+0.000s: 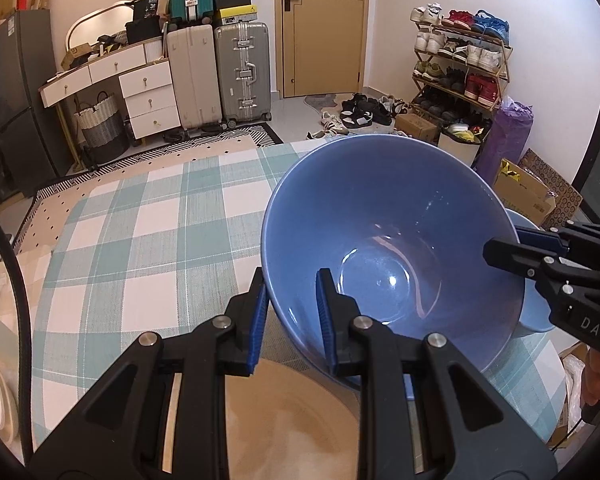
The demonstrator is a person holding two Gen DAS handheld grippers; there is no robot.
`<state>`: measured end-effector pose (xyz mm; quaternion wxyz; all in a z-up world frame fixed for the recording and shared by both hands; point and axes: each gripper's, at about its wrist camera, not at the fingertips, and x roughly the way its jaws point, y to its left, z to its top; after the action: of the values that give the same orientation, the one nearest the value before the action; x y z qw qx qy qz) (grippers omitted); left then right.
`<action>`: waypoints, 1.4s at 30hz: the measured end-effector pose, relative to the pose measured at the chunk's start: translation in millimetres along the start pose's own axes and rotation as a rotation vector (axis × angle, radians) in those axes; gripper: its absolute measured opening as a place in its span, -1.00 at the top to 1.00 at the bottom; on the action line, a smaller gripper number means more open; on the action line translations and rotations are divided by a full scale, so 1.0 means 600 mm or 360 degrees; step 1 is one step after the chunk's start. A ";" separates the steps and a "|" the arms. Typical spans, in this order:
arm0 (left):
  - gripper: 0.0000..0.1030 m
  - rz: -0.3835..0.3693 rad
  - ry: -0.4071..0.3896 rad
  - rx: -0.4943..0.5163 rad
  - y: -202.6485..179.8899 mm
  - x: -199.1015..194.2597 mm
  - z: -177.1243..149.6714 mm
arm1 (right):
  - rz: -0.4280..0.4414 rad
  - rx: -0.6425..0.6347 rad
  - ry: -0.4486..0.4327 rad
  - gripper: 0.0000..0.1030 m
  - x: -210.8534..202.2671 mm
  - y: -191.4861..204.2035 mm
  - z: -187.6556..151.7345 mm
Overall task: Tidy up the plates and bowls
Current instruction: 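Lower the blue bowl onto the table beside the light blue bowl with both grippers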
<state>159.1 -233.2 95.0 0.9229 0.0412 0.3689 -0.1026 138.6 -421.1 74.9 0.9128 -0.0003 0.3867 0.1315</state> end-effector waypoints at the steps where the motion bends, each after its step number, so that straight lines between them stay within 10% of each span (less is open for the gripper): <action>1: 0.61 0.0001 0.0004 0.0000 0.002 0.004 -0.002 | -0.0011 -0.0009 0.0004 0.60 0.003 0.001 0.001; 42: 0.61 0.0061 0.0102 0.0057 0.008 0.096 -0.031 | -0.0162 -0.0140 0.0090 0.55 0.055 0.014 -0.034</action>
<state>188.3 -234.8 41.6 0.9115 0.0680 0.3954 -0.0900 144.1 -407.3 38.1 0.9061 -0.0637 0.4058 0.1018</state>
